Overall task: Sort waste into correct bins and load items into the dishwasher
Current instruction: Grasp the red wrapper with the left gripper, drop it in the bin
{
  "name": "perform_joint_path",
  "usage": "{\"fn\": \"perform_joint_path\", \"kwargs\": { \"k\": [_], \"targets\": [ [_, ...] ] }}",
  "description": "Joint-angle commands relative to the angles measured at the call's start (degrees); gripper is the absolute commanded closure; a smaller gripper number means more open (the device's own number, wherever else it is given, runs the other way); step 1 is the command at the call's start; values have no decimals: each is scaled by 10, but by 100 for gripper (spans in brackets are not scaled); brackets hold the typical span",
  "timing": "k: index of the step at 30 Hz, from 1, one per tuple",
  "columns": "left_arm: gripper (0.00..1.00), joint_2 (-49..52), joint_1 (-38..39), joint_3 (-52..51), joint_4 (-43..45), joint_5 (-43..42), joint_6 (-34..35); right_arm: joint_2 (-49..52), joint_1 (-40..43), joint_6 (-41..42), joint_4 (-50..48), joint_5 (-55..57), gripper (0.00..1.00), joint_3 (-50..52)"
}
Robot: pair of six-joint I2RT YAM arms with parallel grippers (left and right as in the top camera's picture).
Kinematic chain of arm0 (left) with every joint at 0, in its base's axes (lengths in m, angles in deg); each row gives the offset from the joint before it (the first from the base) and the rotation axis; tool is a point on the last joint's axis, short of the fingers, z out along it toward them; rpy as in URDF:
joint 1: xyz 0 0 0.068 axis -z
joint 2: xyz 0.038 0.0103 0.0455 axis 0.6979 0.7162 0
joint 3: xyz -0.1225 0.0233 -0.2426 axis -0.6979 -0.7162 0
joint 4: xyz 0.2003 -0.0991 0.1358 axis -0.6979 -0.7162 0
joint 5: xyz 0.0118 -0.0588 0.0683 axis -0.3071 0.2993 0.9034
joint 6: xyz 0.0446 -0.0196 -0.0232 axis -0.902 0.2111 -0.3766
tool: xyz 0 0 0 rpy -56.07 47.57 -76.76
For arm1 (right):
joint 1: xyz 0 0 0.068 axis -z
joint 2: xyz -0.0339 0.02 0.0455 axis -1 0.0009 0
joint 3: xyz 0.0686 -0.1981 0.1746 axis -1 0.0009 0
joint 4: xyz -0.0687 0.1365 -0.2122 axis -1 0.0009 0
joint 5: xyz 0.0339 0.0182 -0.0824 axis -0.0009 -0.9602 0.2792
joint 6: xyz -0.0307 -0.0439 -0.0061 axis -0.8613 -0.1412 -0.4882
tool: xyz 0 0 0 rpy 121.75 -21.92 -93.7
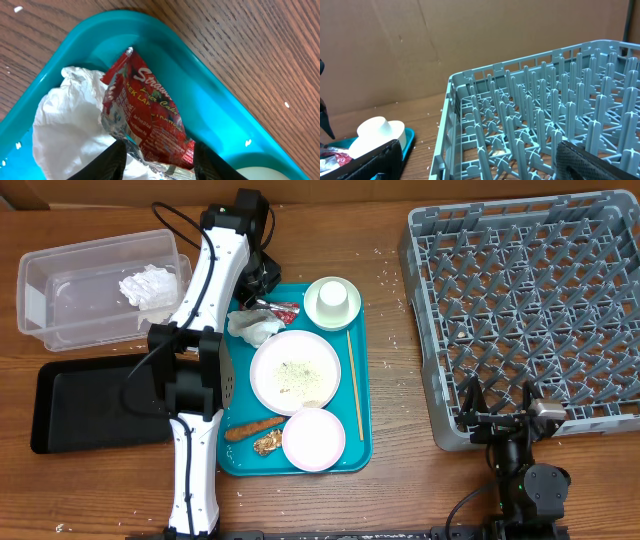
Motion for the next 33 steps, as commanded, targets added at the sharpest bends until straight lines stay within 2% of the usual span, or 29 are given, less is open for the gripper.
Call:
{"fn": "perform_joint_path", "kwargs": {
  "k": [1,7,14,20,22,28,33],
  "targets": [
    [55,13,-3,-5,1,17,6,-5,-2,-4,-2,-2,0,6],
    [54,13,-3,-15,14,19,8,-5,-2,-4,-2,-2,0,6],
    [60,13,-4,-15,14,19,8,-5,-2,-4,-2,-2,0,6],
    [77,12,-4,-15,19,16,6,-5,-2,-4,-2,-2,0,6],
    [96,11,-6,-14,18,13,-12,-5,-2,-4,-2,-2,0,6],
    [96,-14,-15,-2,12,-12,-53,-5,-2,-4,-2,-2,0,6],
    [96,-68,-28,16,24,-11,-55,-5,-2,-4,-2,-2,0,6]
  ]
}}
